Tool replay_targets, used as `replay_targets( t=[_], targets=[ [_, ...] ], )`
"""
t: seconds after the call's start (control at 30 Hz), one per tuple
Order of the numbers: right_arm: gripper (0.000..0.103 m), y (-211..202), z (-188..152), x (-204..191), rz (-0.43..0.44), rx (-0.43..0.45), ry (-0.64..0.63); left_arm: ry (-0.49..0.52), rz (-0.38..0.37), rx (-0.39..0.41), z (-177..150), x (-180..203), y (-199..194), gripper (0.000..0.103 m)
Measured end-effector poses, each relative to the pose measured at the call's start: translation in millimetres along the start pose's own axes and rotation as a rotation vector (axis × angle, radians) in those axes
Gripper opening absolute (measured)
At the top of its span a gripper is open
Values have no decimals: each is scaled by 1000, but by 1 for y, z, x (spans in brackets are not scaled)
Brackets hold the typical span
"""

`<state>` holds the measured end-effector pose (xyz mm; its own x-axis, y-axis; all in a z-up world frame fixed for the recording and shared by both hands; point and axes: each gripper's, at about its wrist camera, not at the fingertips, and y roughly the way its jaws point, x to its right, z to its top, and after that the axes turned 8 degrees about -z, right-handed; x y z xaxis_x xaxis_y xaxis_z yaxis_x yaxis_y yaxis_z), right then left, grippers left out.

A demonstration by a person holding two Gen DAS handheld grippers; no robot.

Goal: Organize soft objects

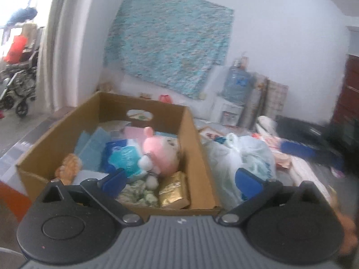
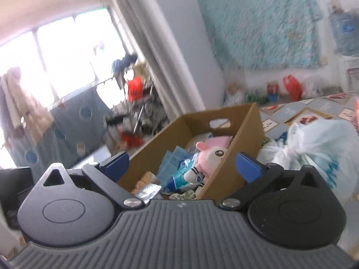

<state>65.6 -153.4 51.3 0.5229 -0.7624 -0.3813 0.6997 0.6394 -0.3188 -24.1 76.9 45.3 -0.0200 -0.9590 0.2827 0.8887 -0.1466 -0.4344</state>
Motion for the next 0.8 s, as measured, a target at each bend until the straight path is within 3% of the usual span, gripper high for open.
replay_targets(
  t=[0.17, 0.33, 0.53, 0.7, 0.8],
  targets=[
    [102, -22, -26, -2, -158, 48, -32, -72, 83, -61, 5, -7, 5, 103],
    [102, -16, -39, -10, -345, 20, -120, -47, 177, -57, 2, 2, 1, 103],
    [102, -14, -47, -30, -419, 19, -184, -5, 161, -84, 2, 6, -5, 103],
    [102, -12, -53, -47, -508, 29, -270, 71, 207, -94, -1, 10, -6, 103],
    [102, -12, -54, -48, -505, 20, -239, 74, 234, -107, -5, 9, -5, 103]
  ],
)
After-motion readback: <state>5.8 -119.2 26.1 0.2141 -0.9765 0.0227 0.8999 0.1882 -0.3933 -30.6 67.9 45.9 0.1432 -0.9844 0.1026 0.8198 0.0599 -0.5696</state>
